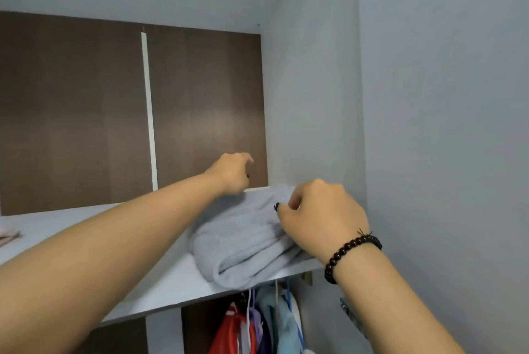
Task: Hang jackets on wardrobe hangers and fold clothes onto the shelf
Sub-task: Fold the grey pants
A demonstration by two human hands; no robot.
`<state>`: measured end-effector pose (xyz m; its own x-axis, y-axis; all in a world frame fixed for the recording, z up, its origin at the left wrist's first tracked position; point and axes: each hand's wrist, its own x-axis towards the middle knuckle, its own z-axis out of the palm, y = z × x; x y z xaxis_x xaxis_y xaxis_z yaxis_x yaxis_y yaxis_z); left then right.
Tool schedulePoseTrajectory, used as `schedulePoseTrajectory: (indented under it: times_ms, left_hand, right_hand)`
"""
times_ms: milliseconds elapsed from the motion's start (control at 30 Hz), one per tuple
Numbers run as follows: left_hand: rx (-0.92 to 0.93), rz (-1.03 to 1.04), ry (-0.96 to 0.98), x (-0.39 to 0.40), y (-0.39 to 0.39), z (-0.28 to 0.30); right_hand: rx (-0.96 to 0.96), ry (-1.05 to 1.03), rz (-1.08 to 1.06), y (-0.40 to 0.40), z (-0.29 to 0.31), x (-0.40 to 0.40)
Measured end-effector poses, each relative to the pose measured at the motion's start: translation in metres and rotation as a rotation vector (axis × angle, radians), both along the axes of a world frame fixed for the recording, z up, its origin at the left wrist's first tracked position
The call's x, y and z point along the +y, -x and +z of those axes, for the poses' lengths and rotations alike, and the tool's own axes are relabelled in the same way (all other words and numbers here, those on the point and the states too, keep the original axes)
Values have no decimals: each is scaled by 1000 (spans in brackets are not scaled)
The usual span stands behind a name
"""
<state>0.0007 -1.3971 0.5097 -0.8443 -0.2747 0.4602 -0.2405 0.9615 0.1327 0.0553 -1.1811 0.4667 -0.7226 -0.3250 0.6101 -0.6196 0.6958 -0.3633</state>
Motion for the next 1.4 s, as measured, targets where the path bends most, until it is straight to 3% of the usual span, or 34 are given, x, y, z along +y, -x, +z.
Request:
schedulePoseTrajectory:
  times_ms: [100,267,367,600,800,1000,1200,1400]
  left_hand:
    - [-237,45,44,7,-37,-8]
    - [-412,-22,3,-1,-89,-46]
    - [-441,-31,39,-9,-77,-58]
    - [-386,13,-11,-22,-19,-62]
    - [-361,52,-90,-23,-26,-62]
    - [-379,-46,-103,-8,-74,-61]
    - [-330,-117,-99,17,-153,-62]
    - [-274,-117,-96,53,-247,-76]
  right_hand:
    - [179,43,24,5,1,-4]
    - [-132,-332,208,19,-28,-22]
    - [-180,-411,188,31,-40,-33]
    - [-284,-487,162,67,-30,-51]
    - [-267,-458,141,75,-31,-59]
    - [-64,-310,68,38,-28,-44]
    - [-41,-190,157,-28,-30,-15]
    - [-160,-263,284,-109,-38,14]
